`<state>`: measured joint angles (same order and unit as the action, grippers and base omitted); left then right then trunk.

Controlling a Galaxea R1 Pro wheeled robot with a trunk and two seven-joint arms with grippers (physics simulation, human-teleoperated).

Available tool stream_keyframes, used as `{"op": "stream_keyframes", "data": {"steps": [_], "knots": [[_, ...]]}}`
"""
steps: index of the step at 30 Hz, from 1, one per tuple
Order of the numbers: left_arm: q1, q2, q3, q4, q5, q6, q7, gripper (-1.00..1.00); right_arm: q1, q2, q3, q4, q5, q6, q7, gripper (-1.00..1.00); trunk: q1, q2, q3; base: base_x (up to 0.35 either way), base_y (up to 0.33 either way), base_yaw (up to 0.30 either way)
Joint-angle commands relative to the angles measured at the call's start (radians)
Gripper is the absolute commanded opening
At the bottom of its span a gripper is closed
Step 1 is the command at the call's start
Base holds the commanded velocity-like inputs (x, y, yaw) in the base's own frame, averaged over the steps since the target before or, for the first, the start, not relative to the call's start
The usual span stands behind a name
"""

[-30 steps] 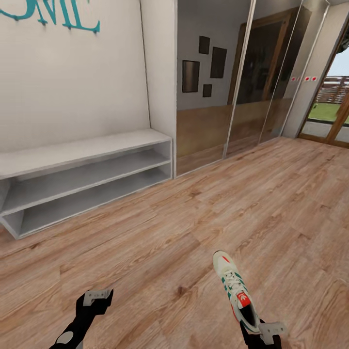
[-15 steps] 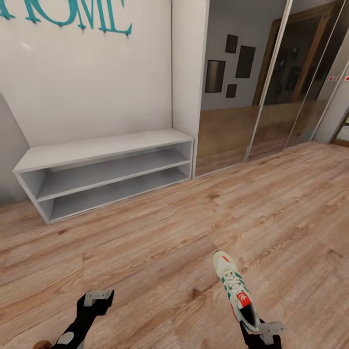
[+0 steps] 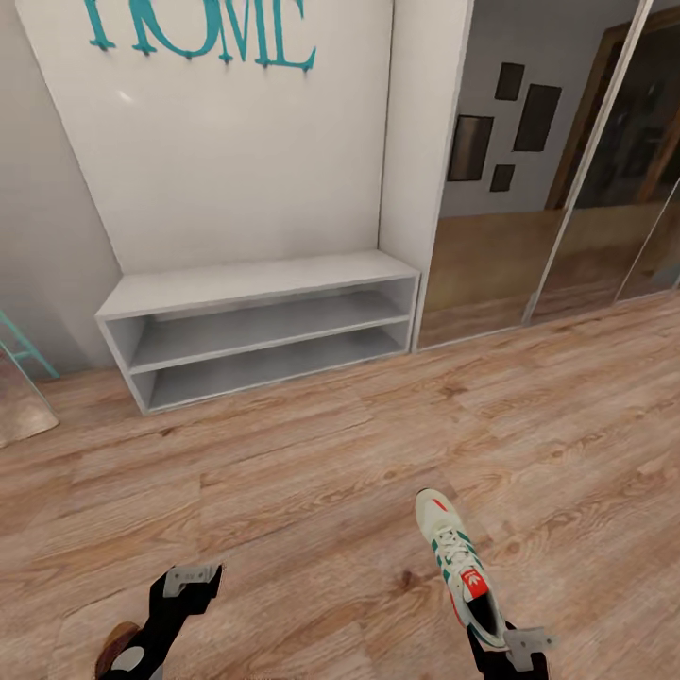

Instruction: Pick up the two gym shoes and the two sandals from the corridor floor and place them onto the hallstand (shoe rack) in the corridor, making sure they are on the rack and not on the floor. Arrange them so the two gym shoes are next to each other and the two sandals are next to each other.

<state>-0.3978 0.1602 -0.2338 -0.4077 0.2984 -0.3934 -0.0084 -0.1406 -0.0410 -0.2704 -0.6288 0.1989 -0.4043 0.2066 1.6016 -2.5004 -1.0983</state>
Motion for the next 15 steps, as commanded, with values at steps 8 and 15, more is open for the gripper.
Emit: {"op": "stream_keyframes", "data": {"steps": [8,15], "knots": [[-0.001,0.001,-0.007,0.001,0.011,-0.004,-0.001,1.00,-0.001,0.001,-0.007,0.000,0.007,-0.004,0.008,-1.00,0.000,0.000,-0.001,0.000,0.000,0.279],[-0.001,0.001,-0.007,0.002,0.011,-0.004,-0.001,1.00,-0.001,0.001,-0.007,0.000,0.007,-0.004,0.008,-1.00,0.000,0.000,-0.001,0.000,0.000,0.279]]}}
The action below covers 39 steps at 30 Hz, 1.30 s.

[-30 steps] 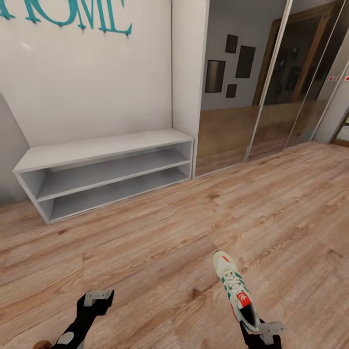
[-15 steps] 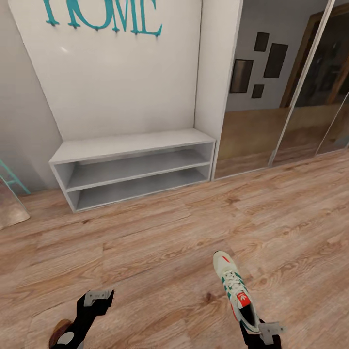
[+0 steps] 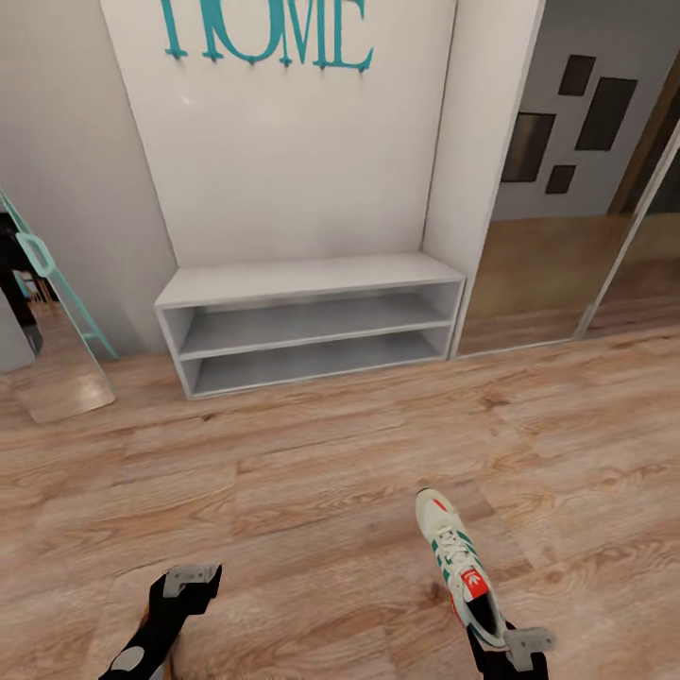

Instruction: Pick up the two gym shoes and the two sandals from the corridor floor and place them onto the hallstand (shoe rack) in the corridor, making sure they are on the rack and not on the floor. Arrange them so the two gym shoes are next to each other and the two sandals are next to each other.

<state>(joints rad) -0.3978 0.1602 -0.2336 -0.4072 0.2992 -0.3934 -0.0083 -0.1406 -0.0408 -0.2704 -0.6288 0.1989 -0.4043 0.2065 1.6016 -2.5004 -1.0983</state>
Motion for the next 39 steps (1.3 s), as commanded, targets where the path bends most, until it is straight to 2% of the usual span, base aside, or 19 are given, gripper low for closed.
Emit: {"op": "stream_keyframes", "data": {"steps": [1,39], "knots": [[-0.001,0.001,-0.007,0.001,0.011,-0.004,-0.001,1.00,-0.001,0.001,-0.007,0.000,0.007,-0.004,0.008,-1.00,0.000,0.000,-0.001,0.000,0.000,0.279],[-0.001,0.001,-0.007,0.003,0.011,-0.003,-0.001,1.00,-0.001,0.001,-0.006,0.001,0.007,-0.004,0.010,-1.00,0.000,0.000,-0.001,0.000,0.000,0.279]]}}
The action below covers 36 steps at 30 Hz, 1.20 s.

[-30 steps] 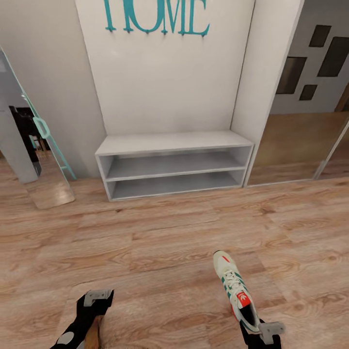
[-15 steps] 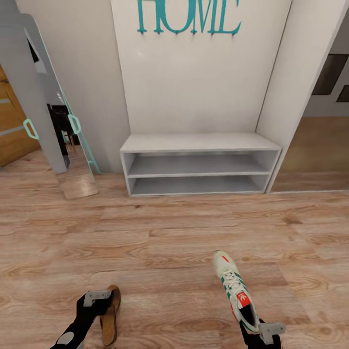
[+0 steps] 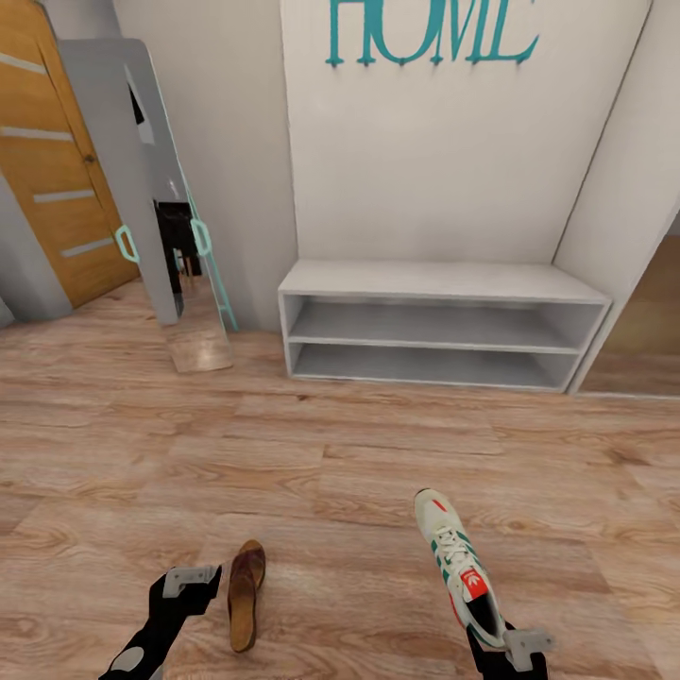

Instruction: Pick up the two gym shoes and the two sandals from the corridor floor and place them onto the hallstand (shoe rack) in the corridor, making sure they are on the rack and not on the floor. Arrange them so the two gym shoes are next to each other and the two sandals are next to each other.

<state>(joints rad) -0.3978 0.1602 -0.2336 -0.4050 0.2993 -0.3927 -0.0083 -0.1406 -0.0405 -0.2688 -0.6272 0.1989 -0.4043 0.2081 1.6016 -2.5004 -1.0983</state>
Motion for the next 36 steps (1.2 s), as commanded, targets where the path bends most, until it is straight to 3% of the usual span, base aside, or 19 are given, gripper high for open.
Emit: {"op": "stream_keyframes", "data": {"steps": [1,21,29,36], "knots": [[-0.001,0.001,-0.007,0.001,0.011,-0.004,-0.001,1.00,-0.001,0.001,-0.007,0.000,0.007,-0.004,0.008,-1.00,0.000,0.000,-0.001,0.000,0.000,0.280],[-0.001,0.001,-0.008,0.000,0.009,-0.005,0.001,1.00,-0.001,0.001,-0.007,-0.003,0.005,-0.004,0.008,-1.00,0.000,0.000,-0.001,0.000,-0.142,0.278],[-0.001,0.001,-0.009,0.000,0.009,-0.003,0.002,1.00,-0.001,0.000,-0.009,-0.004,0.005,-0.004,0.009,-1.00,0.000,0.000,-0.001,0.000,-0.010,0.069],[0.039,0.008,-0.008,0.035,0.007,-0.024,0.012,1.00,-0.011,0.018,-0.042,0.036,0.001,-0.021,-0.018,-1.00,0.000,0.000,-0.001,0.000,0.000,0.000]]}}
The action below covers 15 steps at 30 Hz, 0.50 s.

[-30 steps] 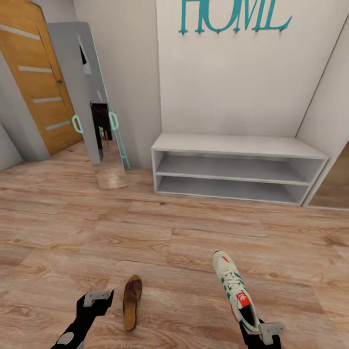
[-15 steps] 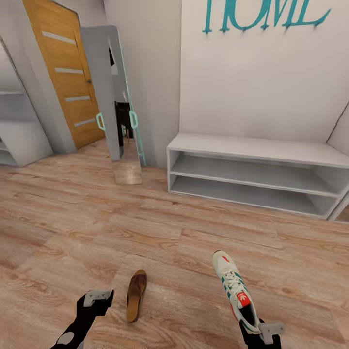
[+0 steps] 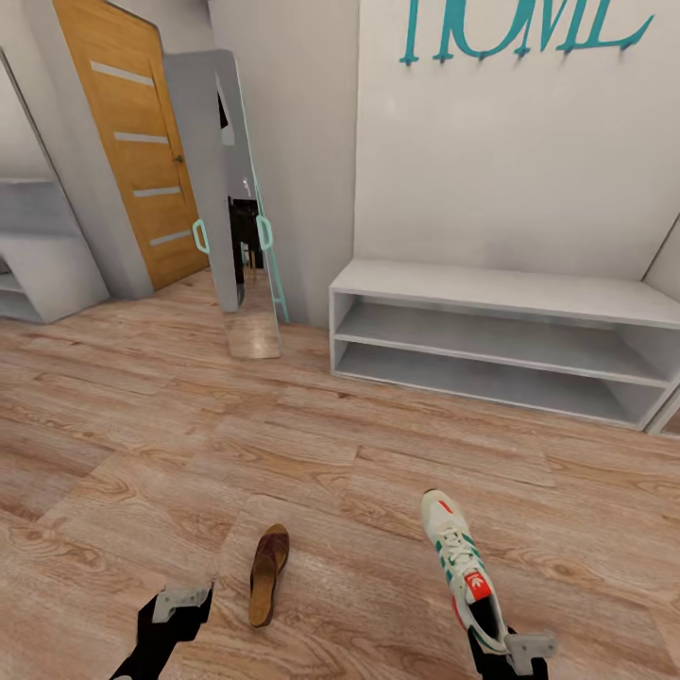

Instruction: Pick up the two gym shoes and the two sandals from the corridor floor and place them onto the hallstand (shoe rack) in the corridor, making sure they are on the rack and not on the floor. Arrange them so the two gym shoes are next to each other and the two sandals are next to each other.

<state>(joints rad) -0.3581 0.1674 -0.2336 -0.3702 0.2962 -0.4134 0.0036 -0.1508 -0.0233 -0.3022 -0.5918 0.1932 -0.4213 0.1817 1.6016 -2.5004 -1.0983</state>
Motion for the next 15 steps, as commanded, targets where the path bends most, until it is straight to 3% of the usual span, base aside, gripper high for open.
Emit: {"op": "stream_keyframes", "data": {"steps": [1,9,15], "knots": [[0.005,0.001,-0.007,0.002,0.010,-0.004,0.001,1.00,-0.001,0.003,-0.009,0.006,0.006,-0.003,0.008,-1.00,0.000,0.000,-0.001,0.000,0.000,0.000],[0.000,-0.001,-0.007,0.009,0.009,-0.002,0.001,1.00,-0.004,0.007,-0.010,0.049,0.004,0.000,0.010,-1.00,0.000,0.000,-0.001,0.000,0.000,0.000],[-0.017,-0.020,-0.009,0.000,0.004,0.003,0.001,1.00,-0.005,0.007,-0.001,0.030,0.010,-0.001,0.019,-1.00,0.000,0.000,-0.001,0.000,0.000,0.000]]}}
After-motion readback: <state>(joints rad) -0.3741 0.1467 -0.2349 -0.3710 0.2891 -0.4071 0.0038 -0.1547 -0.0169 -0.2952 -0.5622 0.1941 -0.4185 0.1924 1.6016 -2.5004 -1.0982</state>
